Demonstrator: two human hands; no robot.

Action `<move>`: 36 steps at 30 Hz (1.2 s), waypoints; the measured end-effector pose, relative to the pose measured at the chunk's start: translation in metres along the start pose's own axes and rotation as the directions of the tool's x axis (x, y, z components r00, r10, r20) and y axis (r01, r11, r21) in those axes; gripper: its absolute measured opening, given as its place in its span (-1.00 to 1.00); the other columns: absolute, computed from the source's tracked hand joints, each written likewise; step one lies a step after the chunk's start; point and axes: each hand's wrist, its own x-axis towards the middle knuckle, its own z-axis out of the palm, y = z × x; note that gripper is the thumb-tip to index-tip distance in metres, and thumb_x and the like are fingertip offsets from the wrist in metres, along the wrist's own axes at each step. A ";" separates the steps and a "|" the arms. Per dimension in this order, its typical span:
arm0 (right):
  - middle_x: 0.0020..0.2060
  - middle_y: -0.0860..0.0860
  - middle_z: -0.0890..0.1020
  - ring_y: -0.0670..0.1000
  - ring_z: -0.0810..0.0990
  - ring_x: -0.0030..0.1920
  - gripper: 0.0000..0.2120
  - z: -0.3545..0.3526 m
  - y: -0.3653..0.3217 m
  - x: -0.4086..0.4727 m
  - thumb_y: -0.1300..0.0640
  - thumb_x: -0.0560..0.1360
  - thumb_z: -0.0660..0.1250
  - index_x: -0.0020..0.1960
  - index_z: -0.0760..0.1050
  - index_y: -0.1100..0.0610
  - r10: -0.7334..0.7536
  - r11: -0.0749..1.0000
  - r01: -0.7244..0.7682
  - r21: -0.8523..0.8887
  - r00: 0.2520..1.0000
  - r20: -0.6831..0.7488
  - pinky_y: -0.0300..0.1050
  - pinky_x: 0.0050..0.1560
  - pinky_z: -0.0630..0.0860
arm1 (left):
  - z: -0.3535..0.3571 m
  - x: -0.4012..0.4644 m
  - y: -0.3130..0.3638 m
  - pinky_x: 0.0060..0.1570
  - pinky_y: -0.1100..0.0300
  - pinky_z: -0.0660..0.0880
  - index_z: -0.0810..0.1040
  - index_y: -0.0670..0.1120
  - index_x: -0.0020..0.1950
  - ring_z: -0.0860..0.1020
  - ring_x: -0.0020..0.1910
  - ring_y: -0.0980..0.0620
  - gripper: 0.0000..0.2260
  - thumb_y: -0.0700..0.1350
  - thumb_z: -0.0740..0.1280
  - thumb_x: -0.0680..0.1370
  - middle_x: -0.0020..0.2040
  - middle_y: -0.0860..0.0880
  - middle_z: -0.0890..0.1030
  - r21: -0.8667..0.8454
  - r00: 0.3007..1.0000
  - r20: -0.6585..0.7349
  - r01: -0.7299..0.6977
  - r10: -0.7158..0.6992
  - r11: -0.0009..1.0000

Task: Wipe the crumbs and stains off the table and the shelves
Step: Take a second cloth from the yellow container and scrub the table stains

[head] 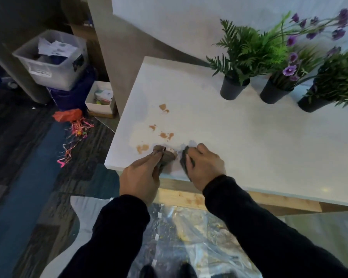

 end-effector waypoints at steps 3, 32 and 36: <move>-0.18 -0.02 0.51 0.09 0.54 -0.39 -0.79 -0.007 0.002 -0.026 -0.03 0.58 0.17 -0.15 0.49 0.02 -0.127 0.991 0.125 0.041 0.991 0.046 -0.13 -0.47 0.42 | -0.005 0.000 -0.019 -0.34 0.06 0.57 0.63 0.11 0.24 0.67 -0.17 -0.20 -0.63 -0.20 0.42 0.49 0.09 0.02 0.72 0.023 0.999 0.036 0.006 -0.007 1.000; -0.04 0.07 0.50 0.25 0.58 -0.14 -0.72 0.011 -0.034 0.087 -0.04 0.65 0.09 0.12 0.50 0.07 0.026 0.994 -0.008 -0.105 0.986 0.167 -0.01 -0.19 0.48 | -0.027 0.008 -0.073 -0.31 0.03 0.63 0.69 -0.02 0.19 0.69 -0.22 -0.13 -0.65 -0.30 0.44 0.45 -0.01 -0.02 0.74 -0.108 0.994 -0.106 0.025 -0.037 0.994; -0.01 0.05 0.48 0.24 0.57 -0.05 -0.71 0.022 -0.064 0.121 -0.01 0.65 0.09 0.24 0.48 0.04 0.143 0.988 -0.134 -0.076 0.980 0.135 -0.03 -0.14 0.39 | -0.028 0.009 -0.072 -0.38 0.09 0.55 0.69 0.02 0.18 0.63 -0.34 -0.16 -0.66 -0.28 0.42 0.47 -0.20 -0.06 0.71 -0.114 0.992 -0.102 0.063 -0.075 0.991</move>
